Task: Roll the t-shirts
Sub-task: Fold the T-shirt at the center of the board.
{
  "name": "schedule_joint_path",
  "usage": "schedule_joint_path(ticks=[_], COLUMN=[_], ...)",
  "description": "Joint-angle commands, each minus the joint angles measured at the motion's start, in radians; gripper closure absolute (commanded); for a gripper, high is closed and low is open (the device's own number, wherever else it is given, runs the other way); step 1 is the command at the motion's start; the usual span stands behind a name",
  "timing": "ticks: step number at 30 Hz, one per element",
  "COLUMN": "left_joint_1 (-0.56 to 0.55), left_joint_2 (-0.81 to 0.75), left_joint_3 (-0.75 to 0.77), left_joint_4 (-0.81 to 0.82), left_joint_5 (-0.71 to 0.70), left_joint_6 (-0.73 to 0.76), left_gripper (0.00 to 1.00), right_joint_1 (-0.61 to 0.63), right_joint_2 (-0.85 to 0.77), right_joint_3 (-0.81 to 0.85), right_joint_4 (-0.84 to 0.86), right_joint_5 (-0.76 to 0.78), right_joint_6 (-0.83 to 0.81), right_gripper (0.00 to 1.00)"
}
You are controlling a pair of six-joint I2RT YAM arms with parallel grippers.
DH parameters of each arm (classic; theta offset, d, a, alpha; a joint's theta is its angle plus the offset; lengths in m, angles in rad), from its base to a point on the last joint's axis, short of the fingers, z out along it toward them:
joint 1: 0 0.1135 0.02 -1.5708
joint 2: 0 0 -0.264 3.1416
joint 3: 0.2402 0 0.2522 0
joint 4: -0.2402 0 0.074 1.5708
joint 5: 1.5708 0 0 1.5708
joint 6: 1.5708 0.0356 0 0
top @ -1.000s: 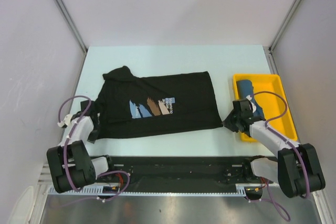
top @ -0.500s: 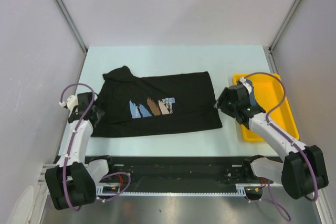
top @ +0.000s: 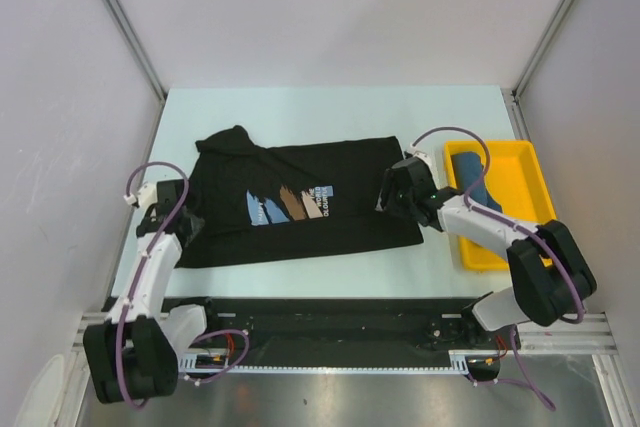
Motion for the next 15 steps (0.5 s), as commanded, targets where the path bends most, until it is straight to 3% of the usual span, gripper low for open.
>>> schedule_joint_path(ticks=[1, 8, 15], left_joint_1=[-0.005, -0.005, -0.013], left_joint_2=[0.114, 0.140, 0.197], left_joint_3=[0.016, -0.044, -0.035], left_joint_4=[0.080, 0.203, 0.254], left_joint_5=[0.068, 0.168, 0.203], left_joint_6=[0.029, 0.059, 0.052], left_gripper=[0.65, 0.51, 0.58], right_joint_1=[0.062, 0.147, 0.164], right_joint_2=[0.044, 0.116, 0.148], right_joint_3=[0.030, 0.028, 0.028], right_joint_4=[0.088, 0.108, 0.131], right_joint_5=[-0.010, 0.004, -0.007], right_joint_6=[-0.030, -0.037, -0.053], right_gripper=[0.39, 0.38, 0.38])
